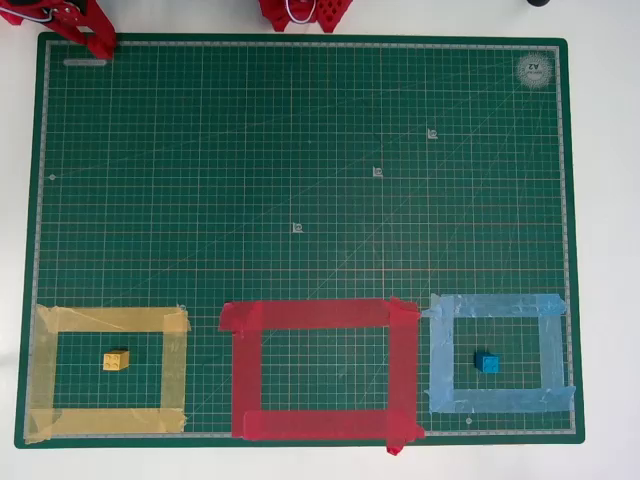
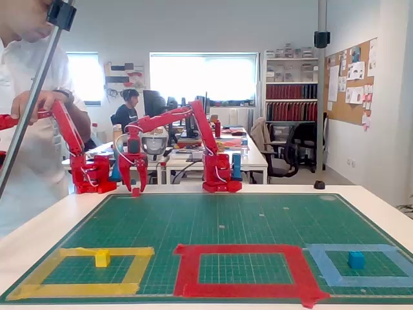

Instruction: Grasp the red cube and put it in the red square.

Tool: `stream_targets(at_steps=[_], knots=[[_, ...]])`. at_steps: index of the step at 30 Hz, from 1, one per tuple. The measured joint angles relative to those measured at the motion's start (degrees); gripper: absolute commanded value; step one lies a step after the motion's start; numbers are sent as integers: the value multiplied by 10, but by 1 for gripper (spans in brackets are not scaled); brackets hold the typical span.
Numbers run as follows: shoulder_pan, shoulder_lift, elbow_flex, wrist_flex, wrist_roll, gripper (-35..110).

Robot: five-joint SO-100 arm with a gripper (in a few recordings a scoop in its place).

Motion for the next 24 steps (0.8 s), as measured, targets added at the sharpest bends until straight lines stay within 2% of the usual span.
stream_targets(at_steps=[24], knots=[[-14, -11, -2, 0, 0, 15]])
